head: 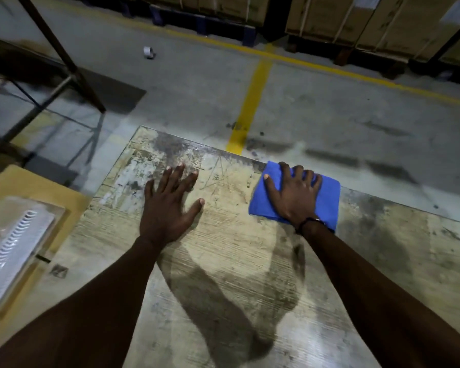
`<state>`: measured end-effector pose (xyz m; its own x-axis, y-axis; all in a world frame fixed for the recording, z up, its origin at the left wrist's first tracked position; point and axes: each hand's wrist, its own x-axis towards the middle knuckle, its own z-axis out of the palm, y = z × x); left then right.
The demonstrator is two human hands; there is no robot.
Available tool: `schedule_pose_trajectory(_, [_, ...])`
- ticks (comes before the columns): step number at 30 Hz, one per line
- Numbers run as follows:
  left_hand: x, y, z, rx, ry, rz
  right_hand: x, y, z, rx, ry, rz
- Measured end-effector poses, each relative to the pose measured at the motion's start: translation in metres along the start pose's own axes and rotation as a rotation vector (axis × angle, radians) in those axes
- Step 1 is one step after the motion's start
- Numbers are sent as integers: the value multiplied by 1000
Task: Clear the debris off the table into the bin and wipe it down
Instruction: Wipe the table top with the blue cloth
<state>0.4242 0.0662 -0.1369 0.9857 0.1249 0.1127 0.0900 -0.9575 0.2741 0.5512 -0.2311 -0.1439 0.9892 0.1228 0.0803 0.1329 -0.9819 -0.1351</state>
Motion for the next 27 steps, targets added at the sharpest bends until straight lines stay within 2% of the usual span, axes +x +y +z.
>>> schedule_pose_trajectory(2, [1,1,0,-3,16,-7,4,-30,3,-9,-4,15])
schedule_pose_trajectory(10, [0,-3,4,-25,73,-18,30,-136,18,45,-76,-207])
schedule_pose_trajectory(14, [1,-2,3,-50,77,-29,32,-114,15,83,-85,-290])
schedule_pose_trajectory(20, [2,-1,0,-79,67,-43,17,-62,10,32,-3,-225])
schedule_pose_trajectory(24, [3,0,-1,-54,41,-60,19,-88,10,-15,-28,-130])
schedule_pose_trajectory(27, [2,0,2,-65,58,-61,25,-115,13,-19,-51,-155])
